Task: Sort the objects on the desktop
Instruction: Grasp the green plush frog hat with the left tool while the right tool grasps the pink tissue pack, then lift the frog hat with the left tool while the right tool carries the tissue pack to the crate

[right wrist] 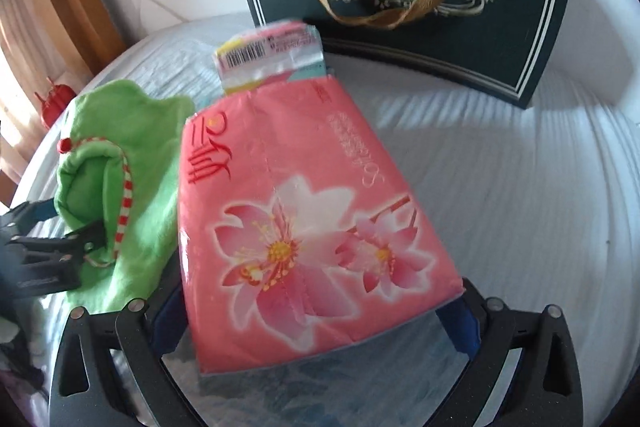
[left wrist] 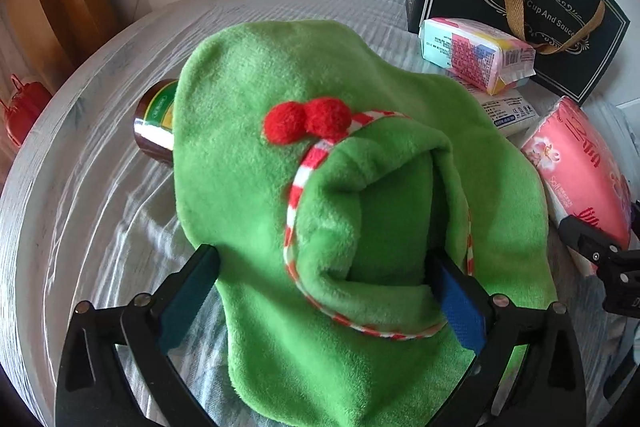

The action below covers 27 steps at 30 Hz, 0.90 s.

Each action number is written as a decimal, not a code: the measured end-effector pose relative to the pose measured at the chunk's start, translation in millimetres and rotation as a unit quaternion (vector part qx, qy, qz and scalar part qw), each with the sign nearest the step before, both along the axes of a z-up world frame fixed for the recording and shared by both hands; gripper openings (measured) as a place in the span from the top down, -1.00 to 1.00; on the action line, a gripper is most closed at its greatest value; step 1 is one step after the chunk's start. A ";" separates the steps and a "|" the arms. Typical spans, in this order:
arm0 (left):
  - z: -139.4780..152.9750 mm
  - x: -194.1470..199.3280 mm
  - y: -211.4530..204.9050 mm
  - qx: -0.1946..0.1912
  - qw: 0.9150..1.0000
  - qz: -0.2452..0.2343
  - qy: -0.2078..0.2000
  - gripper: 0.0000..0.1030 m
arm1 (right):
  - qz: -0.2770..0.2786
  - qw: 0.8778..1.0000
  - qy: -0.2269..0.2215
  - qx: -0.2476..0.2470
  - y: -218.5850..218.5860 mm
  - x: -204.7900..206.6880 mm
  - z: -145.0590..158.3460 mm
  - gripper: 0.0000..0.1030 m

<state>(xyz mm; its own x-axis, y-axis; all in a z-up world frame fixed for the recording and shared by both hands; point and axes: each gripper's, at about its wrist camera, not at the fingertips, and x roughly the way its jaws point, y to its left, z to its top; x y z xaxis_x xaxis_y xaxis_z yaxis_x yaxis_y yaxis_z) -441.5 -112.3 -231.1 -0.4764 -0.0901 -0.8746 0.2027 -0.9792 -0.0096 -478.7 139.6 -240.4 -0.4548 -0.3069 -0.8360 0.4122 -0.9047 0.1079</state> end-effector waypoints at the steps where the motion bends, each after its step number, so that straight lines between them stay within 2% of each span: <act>1: 1.8 4.0 -1.7 0.000 1.000 0.004 0.010 -0.80 | -0.001 1.000 0.002 0.003 -1.0 0.7 -2.0 -1.00; 2: 3.9 6.6 -2.5 0.000 1.000 0.006 0.017 -0.69 | -0.005 1.000 0.005 0.002 -1.3 1.3 -2.8 -1.00; 4: 9.0 8.9 -3.5 0.008 1.000 0.004 0.029 -0.04 | -0.017 1.000 0.007 -0.007 0.6 1.1 -3.3 -1.00; 6: 12.4 9.3 -2.7 0.013 0.999 0.000 0.032 0.34 | -0.020 1.000 -0.004 -0.011 1.9 -0.8 -2.9 -1.00; 8: 14.8 10.2 -3.0 0.014 0.999 -0.003 0.033 0.50 | -0.028 0.999 -0.022 -0.025 4.8 -1.9 -1.4 -1.00; 9: 16.5 12.5 -4.2 0.017 0.999 -0.002 0.035 0.57 | -0.032 0.999 -0.026 -0.033 6.2 -2.2 -0.8 -0.90; 14: 39.0 30.6 -7.9 0.008 0.999 -0.001 0.053 0.67 | -0.050 0.999 -0.005 -0.001 1.3 15.5 11.1 -0.75; 18: 73.9 50.0 -12.3 0.001 0.996 -0.001 0.086 0.68 | -0.054 0.998 0.010 -0.014 3.0 34.5 35.0 -0.69; 27: 158.5 98.2 -7.9 -0.002 0.986 -0.013 0.166 0.68 | -0.062 0.993 0.091 -0.031 -7.9 91.4 130.7 -0.64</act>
<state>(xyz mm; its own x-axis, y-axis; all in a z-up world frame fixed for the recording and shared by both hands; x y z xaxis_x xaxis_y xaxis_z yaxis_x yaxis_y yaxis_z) -343.3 -120.2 -72.6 -0.7393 -0.0769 -0.6690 0.1637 -0.9842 -0.0678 -387.2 131.7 -109.7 -0.6340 -0.2878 -0.7178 0.3155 -0.9437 0.0997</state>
